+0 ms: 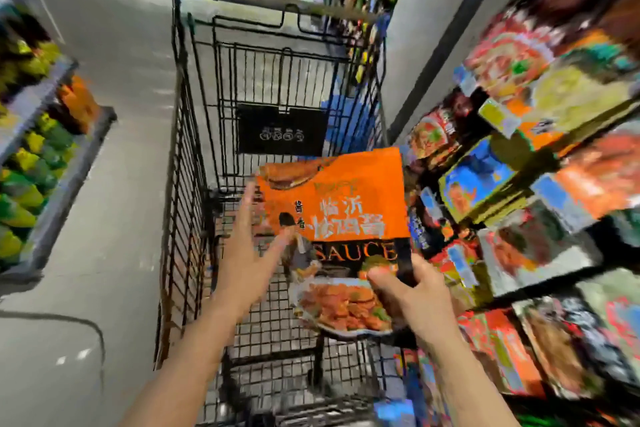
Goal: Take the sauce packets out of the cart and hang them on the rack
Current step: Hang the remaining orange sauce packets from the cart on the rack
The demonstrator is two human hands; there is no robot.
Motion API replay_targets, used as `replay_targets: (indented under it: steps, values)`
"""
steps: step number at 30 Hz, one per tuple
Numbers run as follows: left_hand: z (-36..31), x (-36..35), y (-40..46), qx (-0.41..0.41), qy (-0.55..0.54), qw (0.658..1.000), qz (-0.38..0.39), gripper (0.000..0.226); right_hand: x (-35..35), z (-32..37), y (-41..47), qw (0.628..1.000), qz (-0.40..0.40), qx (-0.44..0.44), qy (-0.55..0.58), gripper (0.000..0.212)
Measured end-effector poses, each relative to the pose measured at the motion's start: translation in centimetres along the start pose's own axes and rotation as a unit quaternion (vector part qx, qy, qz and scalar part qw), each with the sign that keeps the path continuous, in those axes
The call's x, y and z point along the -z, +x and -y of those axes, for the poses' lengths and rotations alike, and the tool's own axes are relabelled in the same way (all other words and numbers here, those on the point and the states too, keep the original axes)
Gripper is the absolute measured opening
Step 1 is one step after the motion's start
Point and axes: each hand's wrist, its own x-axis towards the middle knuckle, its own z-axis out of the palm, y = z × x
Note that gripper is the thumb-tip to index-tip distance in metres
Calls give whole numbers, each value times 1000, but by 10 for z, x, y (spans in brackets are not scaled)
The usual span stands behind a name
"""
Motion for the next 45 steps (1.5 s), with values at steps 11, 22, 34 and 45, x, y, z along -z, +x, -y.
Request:
replay_targets:
  steps: [11,22,34,45]
  values:
    - [-168,-144,-116,-241,-269,925,117,80,174,23,-186,953,-281,104,30,80]
    - [-294,-267,-250,-300,-432,758,386,70,299,90,-359,753,-581,207,-230,88]
    - [-379,-362,-165,-546,-135,803,199,64,406,189,-382,673,-638,306,-215,39]
    - [-379,-412,-121,-593,43,799,93,67,484,233,-305,659,-677,315,-90,39]
